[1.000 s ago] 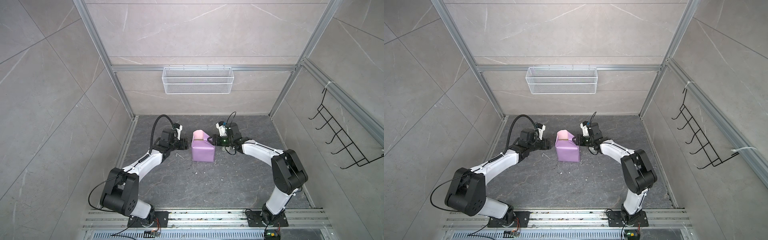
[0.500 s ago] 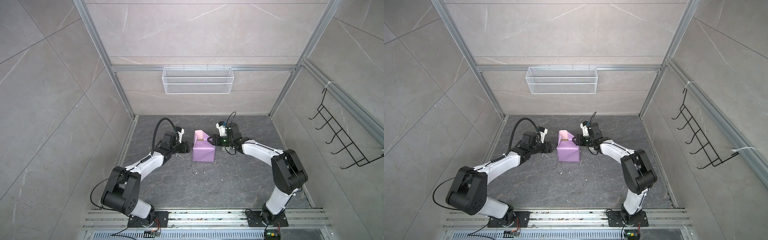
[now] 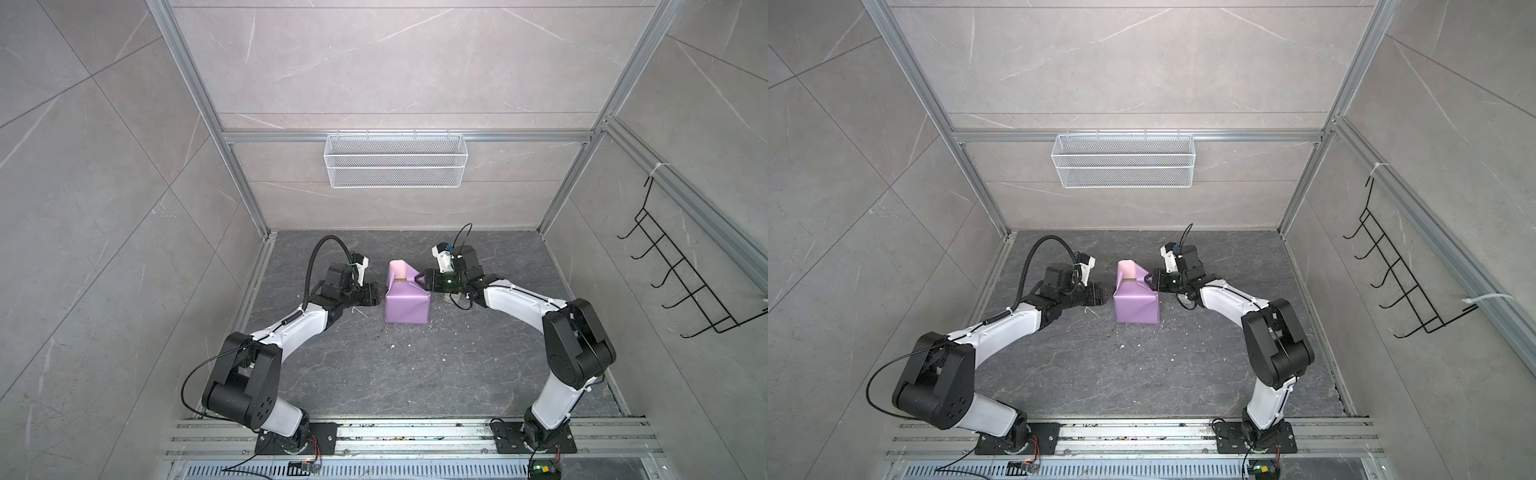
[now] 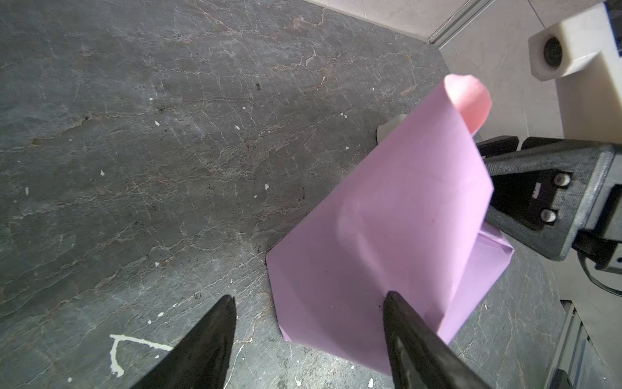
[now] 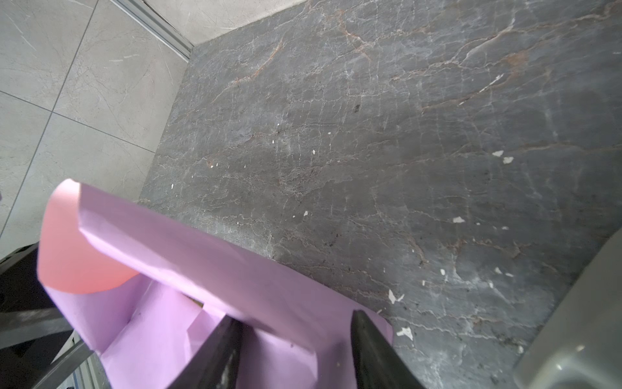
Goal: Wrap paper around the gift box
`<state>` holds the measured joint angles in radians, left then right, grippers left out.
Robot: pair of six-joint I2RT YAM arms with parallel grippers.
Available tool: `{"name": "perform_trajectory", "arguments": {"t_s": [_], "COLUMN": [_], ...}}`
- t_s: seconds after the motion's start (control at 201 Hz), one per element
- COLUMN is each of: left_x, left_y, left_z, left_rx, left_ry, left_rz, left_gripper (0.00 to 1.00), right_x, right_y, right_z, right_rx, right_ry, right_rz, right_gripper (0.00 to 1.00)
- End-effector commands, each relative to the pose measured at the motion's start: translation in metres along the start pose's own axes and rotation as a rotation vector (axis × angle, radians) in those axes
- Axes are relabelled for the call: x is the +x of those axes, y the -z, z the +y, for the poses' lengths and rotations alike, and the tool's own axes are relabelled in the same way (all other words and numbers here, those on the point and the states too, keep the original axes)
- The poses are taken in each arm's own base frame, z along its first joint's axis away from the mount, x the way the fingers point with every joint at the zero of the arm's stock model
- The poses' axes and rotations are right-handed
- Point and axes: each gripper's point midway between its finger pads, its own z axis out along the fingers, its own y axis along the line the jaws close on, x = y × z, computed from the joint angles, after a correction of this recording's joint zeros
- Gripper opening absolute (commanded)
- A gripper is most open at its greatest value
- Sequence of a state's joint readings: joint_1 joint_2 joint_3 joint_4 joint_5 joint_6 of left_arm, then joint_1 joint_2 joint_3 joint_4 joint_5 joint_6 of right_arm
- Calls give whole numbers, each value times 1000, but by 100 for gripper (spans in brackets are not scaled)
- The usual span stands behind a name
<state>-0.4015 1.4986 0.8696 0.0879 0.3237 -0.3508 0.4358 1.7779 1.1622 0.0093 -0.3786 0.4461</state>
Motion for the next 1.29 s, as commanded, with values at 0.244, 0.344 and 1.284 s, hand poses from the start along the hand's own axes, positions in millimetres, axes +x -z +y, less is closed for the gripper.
{"name": "perform_trajectory", "arguments": {"t_s": [0.244, 0.344, 1.284], "left_x": [-31, -28, -26], "left_y": [-1, -4, -48], "left_z": [-16, -19, -10], "left_rx": [27, 50, 72], "left_ry": [-58, -66, -173], "left_rz": [-59, -41, 97], "left_gripper": [73, 73, 75], "right_x": [29, 29, 30], "right_y": [-6, -6, -7], "right_z": [-11, -12, -10], "right_rx": [40, 41, 31], "right_ry": [-23, -24, -21], "right_rz": [86, 87, 90], "right_gripper": [54, 54, 54]}}
